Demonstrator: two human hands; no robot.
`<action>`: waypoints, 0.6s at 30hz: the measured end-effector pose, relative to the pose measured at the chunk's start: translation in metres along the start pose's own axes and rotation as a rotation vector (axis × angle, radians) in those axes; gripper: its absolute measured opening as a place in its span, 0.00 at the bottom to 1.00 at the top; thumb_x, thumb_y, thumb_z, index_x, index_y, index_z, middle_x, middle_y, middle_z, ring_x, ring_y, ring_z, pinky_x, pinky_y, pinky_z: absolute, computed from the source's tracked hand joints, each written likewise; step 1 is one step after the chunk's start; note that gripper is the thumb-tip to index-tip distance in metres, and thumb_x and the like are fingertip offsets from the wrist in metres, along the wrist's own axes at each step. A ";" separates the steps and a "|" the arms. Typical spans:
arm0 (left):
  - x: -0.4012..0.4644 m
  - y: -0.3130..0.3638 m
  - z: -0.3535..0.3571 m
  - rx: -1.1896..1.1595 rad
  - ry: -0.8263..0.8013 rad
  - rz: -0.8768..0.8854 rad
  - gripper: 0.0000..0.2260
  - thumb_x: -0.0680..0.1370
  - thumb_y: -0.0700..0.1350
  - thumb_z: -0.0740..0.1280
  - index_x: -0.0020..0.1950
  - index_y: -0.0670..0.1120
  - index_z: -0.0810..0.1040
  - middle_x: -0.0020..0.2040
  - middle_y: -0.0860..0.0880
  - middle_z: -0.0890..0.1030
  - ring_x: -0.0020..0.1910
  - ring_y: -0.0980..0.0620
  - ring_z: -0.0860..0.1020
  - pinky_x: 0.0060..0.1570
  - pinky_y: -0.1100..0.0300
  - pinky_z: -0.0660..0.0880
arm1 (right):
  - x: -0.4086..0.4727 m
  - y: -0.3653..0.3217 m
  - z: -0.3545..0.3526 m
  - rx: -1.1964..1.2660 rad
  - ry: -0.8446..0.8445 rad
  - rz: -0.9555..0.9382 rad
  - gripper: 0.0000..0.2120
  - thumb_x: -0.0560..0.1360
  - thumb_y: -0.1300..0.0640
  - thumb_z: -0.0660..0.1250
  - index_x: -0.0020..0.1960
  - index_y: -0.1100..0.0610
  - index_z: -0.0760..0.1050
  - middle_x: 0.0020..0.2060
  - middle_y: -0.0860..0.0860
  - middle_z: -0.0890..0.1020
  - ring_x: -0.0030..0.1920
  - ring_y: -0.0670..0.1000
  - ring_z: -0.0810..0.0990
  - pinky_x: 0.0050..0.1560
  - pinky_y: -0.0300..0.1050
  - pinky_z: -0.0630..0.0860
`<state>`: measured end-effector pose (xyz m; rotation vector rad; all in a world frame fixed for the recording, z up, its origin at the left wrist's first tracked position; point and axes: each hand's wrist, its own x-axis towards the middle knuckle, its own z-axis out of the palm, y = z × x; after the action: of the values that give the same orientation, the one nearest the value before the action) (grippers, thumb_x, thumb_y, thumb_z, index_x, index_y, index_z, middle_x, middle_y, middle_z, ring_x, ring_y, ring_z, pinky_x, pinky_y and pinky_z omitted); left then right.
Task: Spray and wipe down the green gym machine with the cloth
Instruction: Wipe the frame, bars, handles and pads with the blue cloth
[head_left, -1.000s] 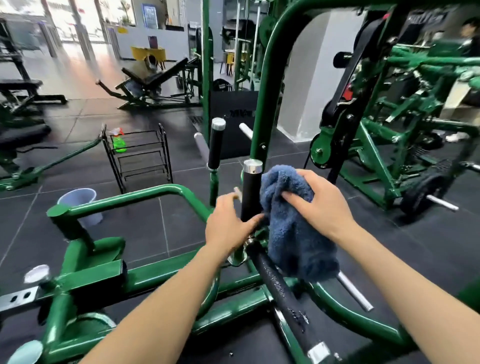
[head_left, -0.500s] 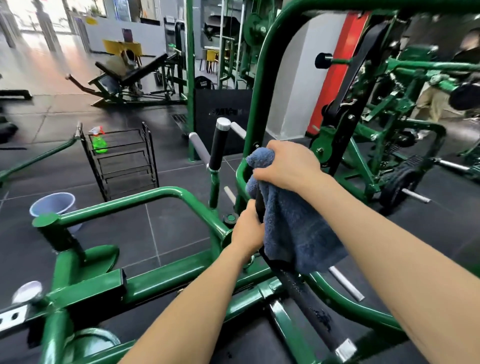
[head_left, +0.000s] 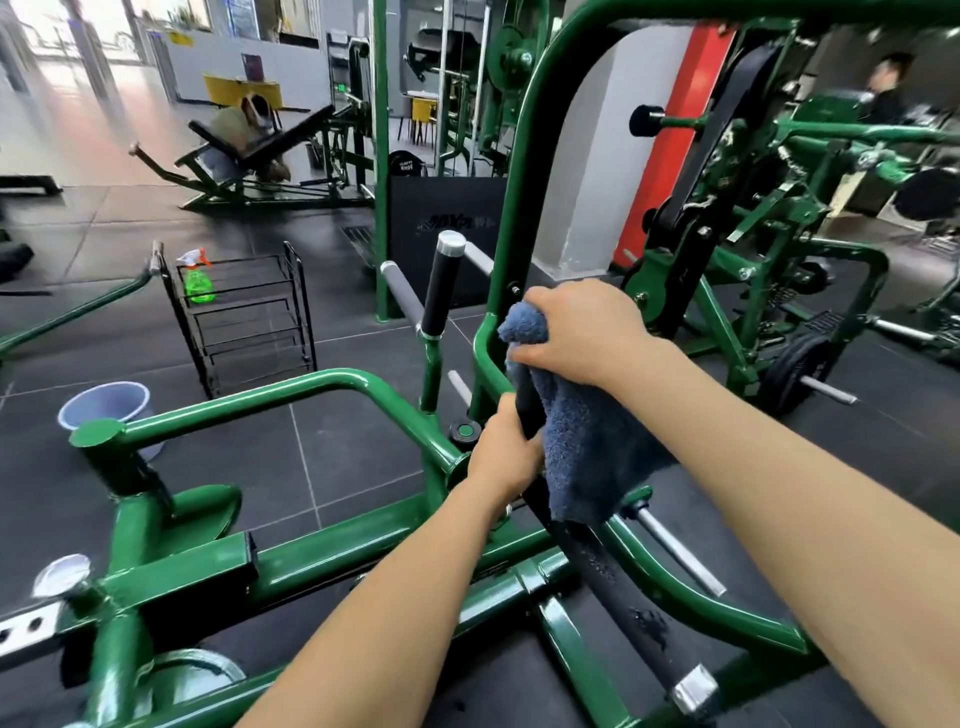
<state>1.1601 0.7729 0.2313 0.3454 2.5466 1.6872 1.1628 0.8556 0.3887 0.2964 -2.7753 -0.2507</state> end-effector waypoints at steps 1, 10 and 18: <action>0.000 0.001 0.000 0.006 -0.002 0.000 0.19 0.73 0.58 0.64 0.58 0.49 0.70 0.50 0.53 0.75 0.50 0.47 0.78 0.51 0.48 0.76 | 0.004 -0.004 -0.002 -0.047 -0.007 -0.008 0.17 0.71 0.39 0.67 0.47 0.52 0.71 0.42 0.50 0.76 0.50 0.57 0.76 0.41 0.45 0.67; 0.006 -0.009 0.002 -0.063 -0.024 -0.003 0.19 0.75 0.53 0.69 0.59 0.48 0.68 0.55 0.47 0.79 0.53 0.47 0.78 0.53 0.46 0.76 | 0.021 0.026 -0.002 0.710 -0.316 0.140 0.12 0.68 0.52 0.75 0.50 0.53 0.80 0.42 0.49 0.83 0.44 0.49 0.81 0.47 0.44 0.76; 0.009 -0.011 0.002 -0.393 -0.081 -0.089 0.07 0.80 0.57 0.59 0.54 0.57 0.71 0.54 0.53 0.79 0.52 0.50 0.78 0.55 0.50 0.75 | -0.025 0.008 0.053 1.273 0.249 0.351 0.16 0.70 0.61 0.76 0.54 0.53 0.74 0.44 0.42 0.80 0.41 0.33 0.78 0.46 0.27 0.71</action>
<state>1.1503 0.7720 0.2209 0.2615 2.0753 2.0320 1.1660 0.8764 0.3332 0.0909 -2.2770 1.5286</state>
